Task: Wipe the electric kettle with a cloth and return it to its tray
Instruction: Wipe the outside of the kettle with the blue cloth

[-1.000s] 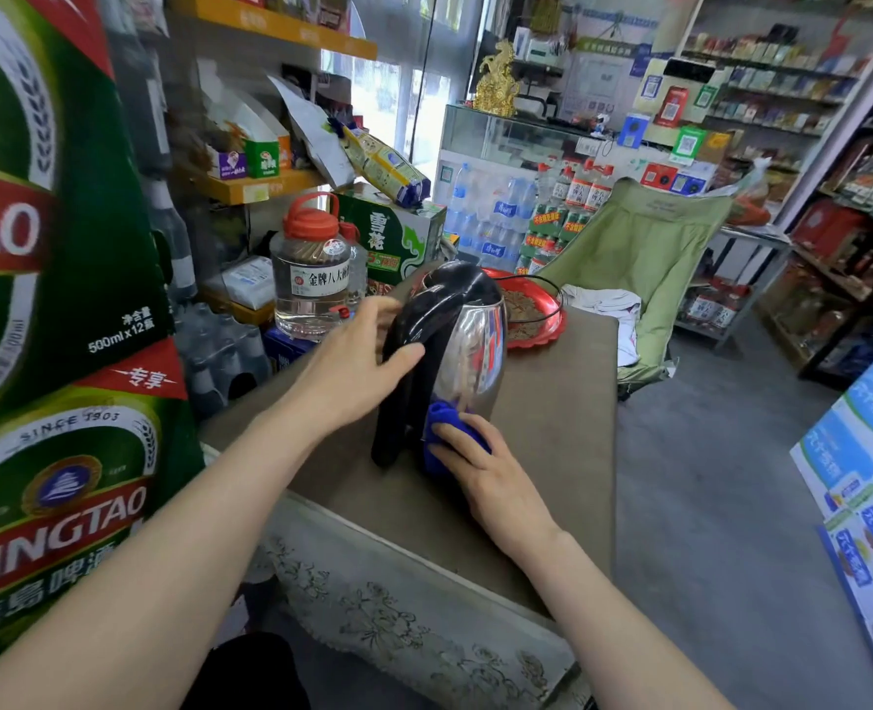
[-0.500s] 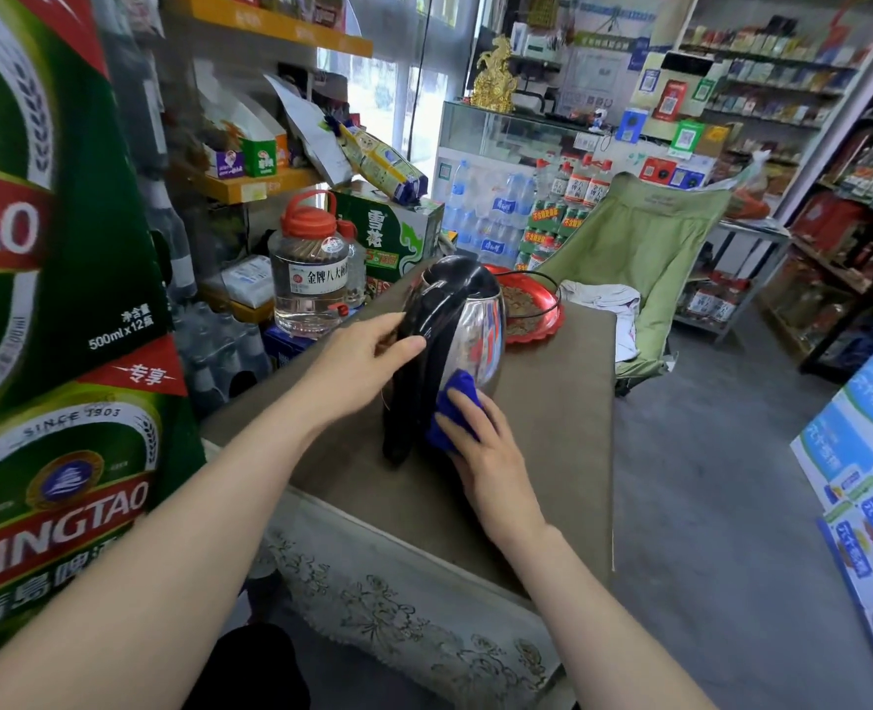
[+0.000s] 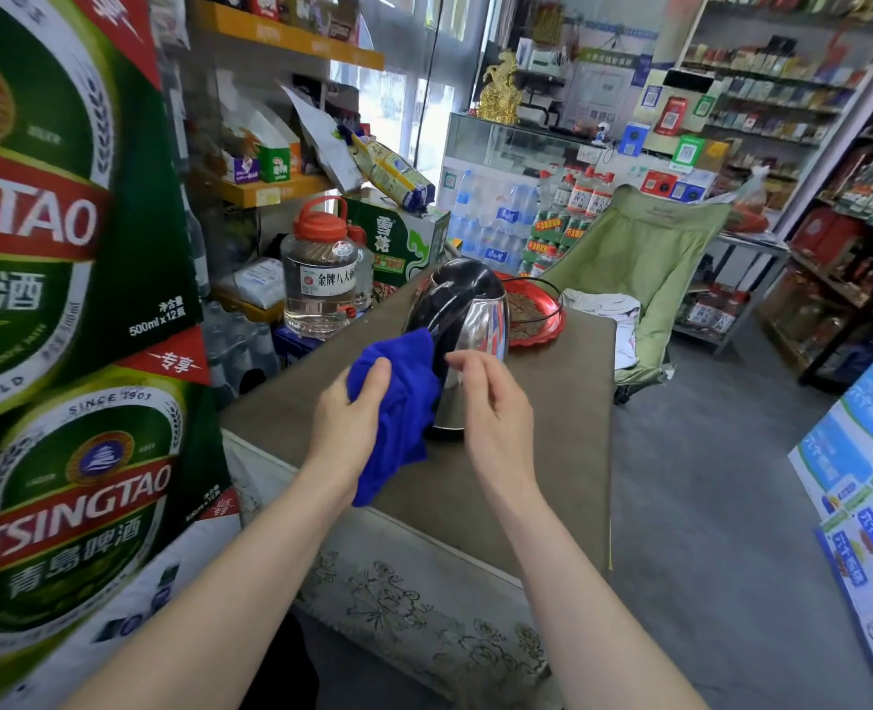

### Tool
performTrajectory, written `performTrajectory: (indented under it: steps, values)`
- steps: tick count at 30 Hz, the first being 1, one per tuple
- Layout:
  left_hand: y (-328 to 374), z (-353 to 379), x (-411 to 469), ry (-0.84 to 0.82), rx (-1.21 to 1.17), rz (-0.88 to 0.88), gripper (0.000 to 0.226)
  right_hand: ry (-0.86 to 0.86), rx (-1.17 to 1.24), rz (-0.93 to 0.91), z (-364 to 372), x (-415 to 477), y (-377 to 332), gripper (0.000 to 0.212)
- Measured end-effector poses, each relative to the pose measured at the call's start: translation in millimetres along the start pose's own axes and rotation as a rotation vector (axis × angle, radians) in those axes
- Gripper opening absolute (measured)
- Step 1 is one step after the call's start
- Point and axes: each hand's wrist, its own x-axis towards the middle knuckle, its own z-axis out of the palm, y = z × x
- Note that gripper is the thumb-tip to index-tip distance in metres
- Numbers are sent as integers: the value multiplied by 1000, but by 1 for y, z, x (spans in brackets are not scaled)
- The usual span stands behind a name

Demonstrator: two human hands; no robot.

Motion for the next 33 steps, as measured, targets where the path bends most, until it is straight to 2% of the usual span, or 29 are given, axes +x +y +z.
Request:
performTrajectory:
  steps: [2, 5, 7, 9, 11, 15, 19, 20, 23, 25, 27, 30, 33]
  values:
    - [5, -6, -4, 175, -53, 72, 15, -10, -51, 93, 2, 9, 4, 22]
    - [17, -8, 1, 275, 64, 271, 19, -227, -59, 216, 23, 23, -2, 35]
    - [21, -1, 13, 199, 276, 355, 38, -294, -52, 209, 39, 28, -4, 29]
    - [24, 14, 26, 65, 499, 460, 45, -306, -14, 188, 43, 27, -4, 15]
    - [29, 32, 34, -10, 599, 533, 41, -308, 44, 176, 35, 26, 0, 18]
    - [43, 55, 49, -50, 637, 482, 31, -329, 76, 153, 10, 23, 10, 32]
    - [53, 65, 69, -81, 601, 377, 29, -216, 152, 147, 6, 13, 19, 62]
    - [54, 67, 70, -74, 628, 393, 28, -164, 180, 140, 6, 13, 20, 60]
    - [50, 64, 64, -17, 692, 524, 25, 26, 243, 132, -2, 16, 15, 31]
    - [37, 59, 57, -28, 714, 669, 38, 106, 310, 110, -8, 20, 8, 12]
    - [19, 57, 50, -101, 739, 757, 53, 194, 401, 122, -11, 26, -1, 19]
    - [-7, 59, 29, -152, 808, 869, 60, 269, 498, 157, -16, 36, -12, 24]
    - [-33, 52, 15, -162, 888, 886, 77, 248, 402, 87, -23, 38, -16, 30]
